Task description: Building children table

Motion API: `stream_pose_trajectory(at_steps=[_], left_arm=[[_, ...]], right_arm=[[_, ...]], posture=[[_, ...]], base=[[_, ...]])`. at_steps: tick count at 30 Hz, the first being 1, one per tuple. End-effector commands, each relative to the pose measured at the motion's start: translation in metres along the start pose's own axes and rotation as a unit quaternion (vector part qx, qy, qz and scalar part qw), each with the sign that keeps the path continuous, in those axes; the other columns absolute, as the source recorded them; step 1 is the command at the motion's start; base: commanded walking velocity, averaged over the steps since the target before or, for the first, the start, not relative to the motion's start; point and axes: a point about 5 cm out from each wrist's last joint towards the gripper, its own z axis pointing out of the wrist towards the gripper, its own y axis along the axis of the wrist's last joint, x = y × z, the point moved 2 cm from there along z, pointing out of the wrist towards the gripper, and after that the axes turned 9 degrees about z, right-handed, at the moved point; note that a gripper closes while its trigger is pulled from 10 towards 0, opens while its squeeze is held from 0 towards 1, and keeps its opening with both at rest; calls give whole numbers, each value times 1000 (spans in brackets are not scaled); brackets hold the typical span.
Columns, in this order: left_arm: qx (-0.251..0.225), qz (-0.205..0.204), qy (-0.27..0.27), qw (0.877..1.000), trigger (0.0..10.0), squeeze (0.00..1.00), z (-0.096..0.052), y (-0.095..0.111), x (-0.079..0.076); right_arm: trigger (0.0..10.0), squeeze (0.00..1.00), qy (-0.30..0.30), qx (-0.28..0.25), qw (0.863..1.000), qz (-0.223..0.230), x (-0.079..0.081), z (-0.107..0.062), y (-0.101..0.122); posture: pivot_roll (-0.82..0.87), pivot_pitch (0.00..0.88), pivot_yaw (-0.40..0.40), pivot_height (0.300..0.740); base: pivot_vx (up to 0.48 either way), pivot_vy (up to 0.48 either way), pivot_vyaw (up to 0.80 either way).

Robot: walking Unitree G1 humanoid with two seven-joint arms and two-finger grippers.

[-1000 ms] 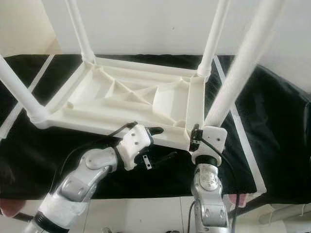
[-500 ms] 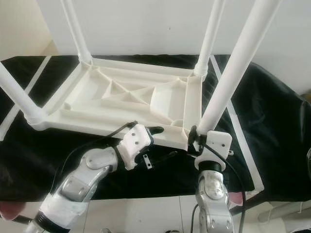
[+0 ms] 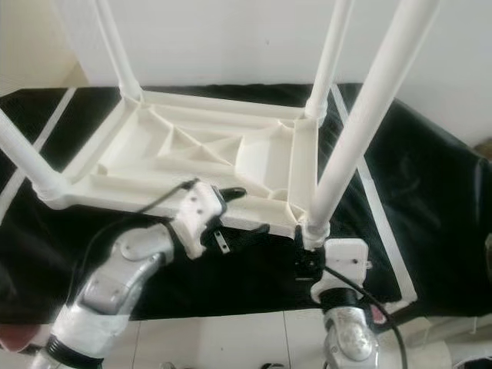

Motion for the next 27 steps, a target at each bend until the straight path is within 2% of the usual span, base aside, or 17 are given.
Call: stream_pose_trajectory(at_steps=[1,2,3,7,13,14,17,18,21,27], left_arm=[[3,-1,8,1000,10000,0,-3,0,2],[6,3,11,1000,10000,0,-5,-1,3],[8,4,14,1000,10000,0,-6,-1,5],[6,6,27,1000,10000,0,-6,2,12],[3,7,31,999,10000,0,-6,5,13],[3,6,33,999,10000,0,-6,5,13],[4,5,34,999,10000,0,-6,5,13],[5,6,37,999,10000,0,-6,5,13],[6,7,40,999,10000,0,-7,4,14],[9,4,38,999,10000,0,-6,1,9]], right_arm=[[9294,0,9,1,1000,-3,1,-3,0],[1686,0,15,3,1000,-2,1,-5,-2],[0,0,20,5,1000,-1,1,-6,-3],[0,0,49,11,999,5,5,-6,-5],[0,0,54,15,998,3,3,-4,-7],[8353,0,55,16,998,3,3,-4,-7],[8353,0,55,16,998,3,2,-3,-6],[10000,0,57,17,998,4,2,-3,-6],[10000,0,59,18,998,5,2,-2,-7],[10000,0,54,6,998,12,-12,16,-2]], posture=[[-177,154,12,740],[-176,156,11,740],[-176,157,10,740],[-176,156,7,740],[-174,160,-1,740],[-172,160,-3,740],[-171,161,-4,740],[-169,161,-9,740],[-170,161,-12,740],[-169,155,-14,740]], base=[[0,0,0],[0,0,0],[0,0,0],[0,0,0],[0,0,0],[0,0,0],[0,0,0],[0,0,0],[0,0,0],[0,0,0]])
